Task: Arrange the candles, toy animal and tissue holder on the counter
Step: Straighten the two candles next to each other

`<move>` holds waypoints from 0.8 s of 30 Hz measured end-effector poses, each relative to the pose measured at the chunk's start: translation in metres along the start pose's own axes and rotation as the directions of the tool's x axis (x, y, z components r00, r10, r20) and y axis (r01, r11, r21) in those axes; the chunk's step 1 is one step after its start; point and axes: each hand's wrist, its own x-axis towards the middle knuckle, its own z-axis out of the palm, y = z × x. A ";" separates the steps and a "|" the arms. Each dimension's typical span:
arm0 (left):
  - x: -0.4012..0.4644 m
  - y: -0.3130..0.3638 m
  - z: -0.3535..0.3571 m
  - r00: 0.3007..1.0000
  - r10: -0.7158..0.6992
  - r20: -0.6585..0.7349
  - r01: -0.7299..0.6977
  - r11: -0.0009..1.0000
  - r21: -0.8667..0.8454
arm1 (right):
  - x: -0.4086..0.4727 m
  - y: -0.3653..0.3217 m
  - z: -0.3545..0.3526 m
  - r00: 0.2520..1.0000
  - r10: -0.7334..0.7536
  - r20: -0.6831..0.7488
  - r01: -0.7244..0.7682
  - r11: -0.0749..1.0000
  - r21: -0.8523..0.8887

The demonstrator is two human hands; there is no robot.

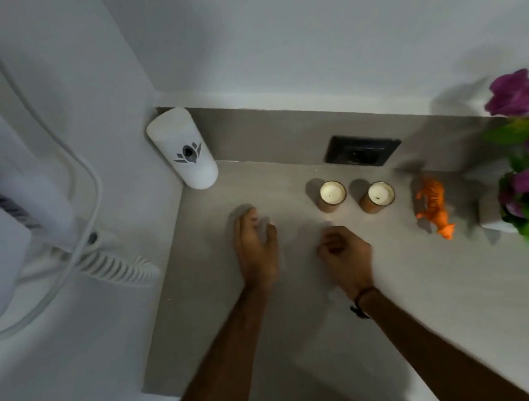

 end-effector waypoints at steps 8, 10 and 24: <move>-0.019 0.053 0.075 0.967 0.179 0.183 -0.176 0.984 -0.031 | 0.064 0.031 -0.072 0.977 0.147 -0.153 -0.135 0.987 0.085; -0.009 0.064 0.089 0.974 0.182 0.135 -0.182 0.983 -0.014 | 0.082 0.030 -0.074 0.981 0.110 -0.159 -0.103 0.993 0.052; 0.022 0.068 0.131 0.996 0.060 0.059 -0.072 0.973 0.221 | 0.125 0.021 -0.090 0.980 0.058 -0.188 -0.065 0.997 -0.029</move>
